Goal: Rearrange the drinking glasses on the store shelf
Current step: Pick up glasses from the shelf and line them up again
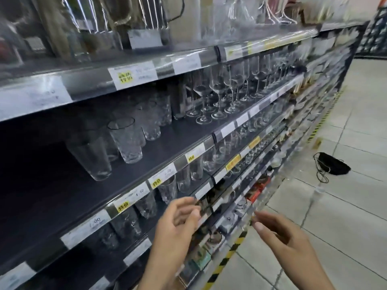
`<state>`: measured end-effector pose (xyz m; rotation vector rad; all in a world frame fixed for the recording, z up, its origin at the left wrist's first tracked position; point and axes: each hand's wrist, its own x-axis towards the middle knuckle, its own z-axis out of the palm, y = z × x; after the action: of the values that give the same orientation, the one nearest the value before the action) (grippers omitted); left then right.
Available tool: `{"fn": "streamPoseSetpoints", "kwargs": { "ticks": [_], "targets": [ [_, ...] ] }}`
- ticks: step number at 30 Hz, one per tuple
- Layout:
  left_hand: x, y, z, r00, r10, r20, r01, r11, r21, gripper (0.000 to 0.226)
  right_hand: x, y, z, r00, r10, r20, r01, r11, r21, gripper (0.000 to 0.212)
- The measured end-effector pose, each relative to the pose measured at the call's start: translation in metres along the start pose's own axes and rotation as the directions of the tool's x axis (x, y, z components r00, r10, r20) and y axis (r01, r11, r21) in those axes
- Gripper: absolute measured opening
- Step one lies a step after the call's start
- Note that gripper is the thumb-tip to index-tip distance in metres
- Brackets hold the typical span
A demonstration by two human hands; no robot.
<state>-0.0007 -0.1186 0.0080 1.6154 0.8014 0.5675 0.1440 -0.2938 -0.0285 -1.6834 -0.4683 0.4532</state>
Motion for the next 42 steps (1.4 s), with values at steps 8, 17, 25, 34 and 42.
{"fn": "streamPoseSetpoints", "kwargs": {
  "ticks": [8, 17, 25, 34, 42],
  "targets": [
    [0.083, 0.01, 0.004, 0.938, 0.01, -0.347, -0.022, 0.999, -0.031, 0.026, 0.123, -0.022, 0.023, 0.97, -0.041, 0.239, 0.045, 0.999, -0.012, 0.019],
    [0.169, 0.013, -0.033, 0.593, 0.072, -0.802, 0.063, 0.989, 0.136, 0.049, 0.251, -0.082, 0.095, 0.847, -0.207, 0.49, 0.27, 0.961, -0.062, 0.017],
    [0.208, 0.01, -0.037, 0.565, 0.06, -0.823, 0.117, 0.981, 0.152, 0.065, 0.336, -0.112, 0.187, 0.74, -0.129, 0.66, 0.392, 0.88, -0.267, 0.065],
    [0.233, 0.012, -0.044, 0.509, -0.005, -0.861, 0.137, 0.988, 0.075, 0.066, 0.368, -0.107, 0.262, 0.626, -0.09, 0.775, 0.217, 0.974, -0.062, 0.046],
    [0.248, 0.013, -0.042, 0.393, -0.032, -0.919, 0.163, 0.986, 0.035, 0.055, 0.378, -0.105, 0.268, 0.619, -0.176, 0.765, 0.229, 0.973, 0.038, 0.053]
  ]
}}
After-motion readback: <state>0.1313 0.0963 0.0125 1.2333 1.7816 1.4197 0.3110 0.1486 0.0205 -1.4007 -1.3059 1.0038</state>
